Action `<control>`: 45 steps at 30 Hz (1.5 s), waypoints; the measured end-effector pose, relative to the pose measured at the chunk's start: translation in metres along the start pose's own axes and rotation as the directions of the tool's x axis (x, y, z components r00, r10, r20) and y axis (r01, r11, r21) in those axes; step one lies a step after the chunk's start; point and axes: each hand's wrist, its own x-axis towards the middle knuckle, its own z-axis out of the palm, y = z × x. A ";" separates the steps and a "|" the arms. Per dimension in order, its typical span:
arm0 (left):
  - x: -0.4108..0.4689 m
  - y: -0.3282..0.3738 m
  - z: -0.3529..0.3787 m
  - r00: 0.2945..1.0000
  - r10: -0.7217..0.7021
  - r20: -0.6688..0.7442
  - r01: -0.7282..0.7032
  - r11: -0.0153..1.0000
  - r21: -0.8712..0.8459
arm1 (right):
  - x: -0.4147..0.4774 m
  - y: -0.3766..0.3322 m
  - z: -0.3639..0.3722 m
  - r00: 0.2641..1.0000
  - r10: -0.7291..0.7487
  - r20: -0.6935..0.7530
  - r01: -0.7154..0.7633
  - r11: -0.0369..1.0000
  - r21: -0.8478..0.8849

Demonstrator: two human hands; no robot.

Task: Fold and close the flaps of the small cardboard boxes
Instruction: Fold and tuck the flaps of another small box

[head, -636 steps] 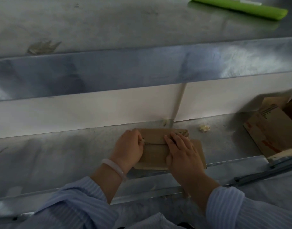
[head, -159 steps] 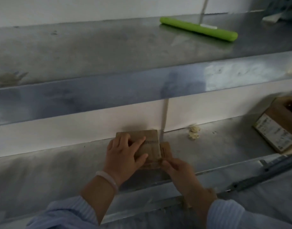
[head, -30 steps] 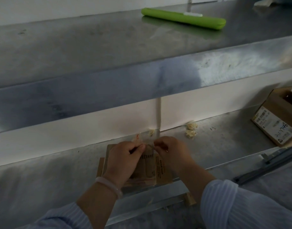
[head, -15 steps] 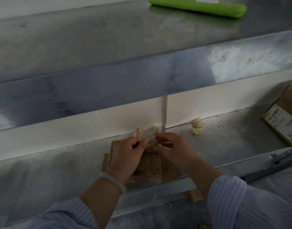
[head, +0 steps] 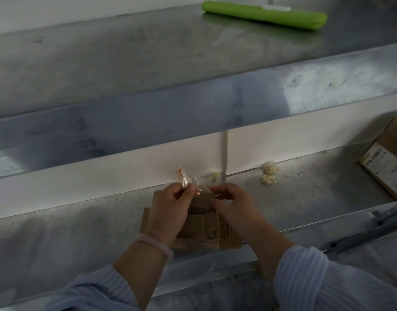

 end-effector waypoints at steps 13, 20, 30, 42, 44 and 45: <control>0.025 0.019 0.011 0.955 0.144 0.259 -0.275 0.755 0.596 | -0.001 -0.004 -0.006 0.996 0.063 0.056 -0.064 0.998 0.014; 0.020 0.019 0.016 0.972 0.143 0.185 -0.226 0.778 0.587 | -0.002 0.000 -0.005 0.997 0.066 0.034 -0.066 0.998 0.013; 0.027 0.020 0.030 0.975 0.176 0.136 -0.220 0.671 0.708 | -0.003 0.002 -0.004 0.998 0.059 0.033 -0.059 0.998 0.005; 0.031 0.027 -0.007 0.995 0.028 -0.099 -0.012 0.987 0.158 | -0.008 0.010 0.003 1.000 0.027 -0.006 -0.026 1.000 0.006; 0.019 0.027 -0.017 0.999 0.018 -0.027 -0.015 0.995 0.102 | -0.008 0.008 0.003 0.999 0.046 -0.004 -0.046 0.999 -0.012; 0.013 0.025 -0.022 1.000 0.024 0.007 -0.024 0.996 0.084 | -0.009 0.006 0.003 0.999 0.048 -0.007 -0.048 0.999 -0.023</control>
